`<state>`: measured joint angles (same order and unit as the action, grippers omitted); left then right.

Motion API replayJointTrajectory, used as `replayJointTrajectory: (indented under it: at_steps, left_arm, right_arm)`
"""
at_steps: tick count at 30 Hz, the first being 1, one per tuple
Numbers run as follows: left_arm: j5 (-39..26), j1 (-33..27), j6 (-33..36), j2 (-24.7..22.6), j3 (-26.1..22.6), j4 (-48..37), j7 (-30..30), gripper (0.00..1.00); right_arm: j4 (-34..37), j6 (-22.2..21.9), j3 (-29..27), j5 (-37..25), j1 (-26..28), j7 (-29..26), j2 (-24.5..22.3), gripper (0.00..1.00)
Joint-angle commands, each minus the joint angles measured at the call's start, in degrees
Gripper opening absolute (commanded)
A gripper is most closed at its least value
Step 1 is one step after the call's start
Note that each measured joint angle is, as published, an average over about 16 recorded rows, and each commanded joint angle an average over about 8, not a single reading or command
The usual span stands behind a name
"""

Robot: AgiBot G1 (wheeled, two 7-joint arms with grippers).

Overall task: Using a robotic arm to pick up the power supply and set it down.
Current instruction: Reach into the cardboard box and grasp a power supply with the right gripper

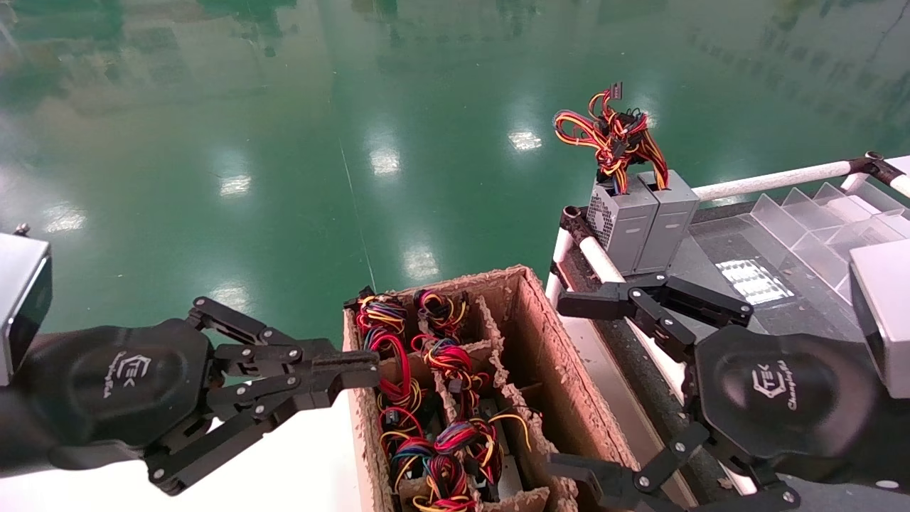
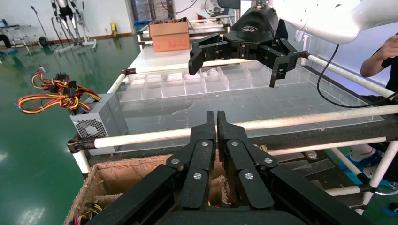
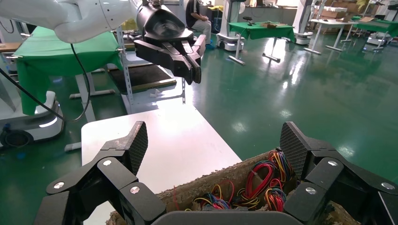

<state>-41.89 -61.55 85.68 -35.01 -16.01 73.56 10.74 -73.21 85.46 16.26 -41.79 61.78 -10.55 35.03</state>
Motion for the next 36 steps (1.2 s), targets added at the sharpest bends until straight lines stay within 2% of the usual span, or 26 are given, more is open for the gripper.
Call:
replayJointTrajectory:
  at_steps: [1, 7, 13, 22, 27, 28, 35, 36]
  left_arm:
    - [0.0, 0.0, 0.0, 0.0, -0.01, 0.0, 0.0, 1.0]
    - [0.0, -0.01, 0.0, 0.0, -0.03, -0.02, -0.01, 1.0]
    - [0.02, -0.03, 0.01, 0.0, -0.06, -0.05, -0.03, 1.0]
    - [0.04, -0.04, 0.0, 0.01, -0.1, -0.06, -0.05, 1.0]
    - [0.06, -0.05, -0.01, 0.02, -0.12, -0.06, -0.06, 1.0]
    - [0.06, -0.05, -0.01, 0.02, -0.13, -0.06, -0.07, 1.0]
    - [0.08, -0.06, -0.02, 0.04, -0.16, -0.06, -0.08, 1.0]
    - [0.08, -0.06, -0.02, 0.04, -0.16, -0.06, -0.08, 1.0]
  right_arm:
    - [-0.01, 0.01, -0.01, 0.01, 0.01, 0.01, 0.01, 1.0]
    - [0.42, -0.25, 0.35, -0.62, 0.0, -0.38, -0.03, 1.0]
    - [1.68, -0.21, 2.65, -4.86, 1.02, -2.35, -0.39, 1.0]
    - [1.3, 4.77, 10.01, -11.96, 4.89, -6.51, 0.26, 1.0]
    - [-0.58, 5.16, 15.03, -13.14, 5.57, -6.1, 0.77, 1.0]
    - [-0.85, 5.03, 15.87, -13.41, 5.63, -5.67, 0.86, 0.92]
    - [-2.47, 3.07, 19.64, -16.78, 5.71, -1.73, 2.24, 0.04]
    - [-2.65, 2.66, 19.92, -17.36, 5.66, -1.25, 2.5, 0.0]
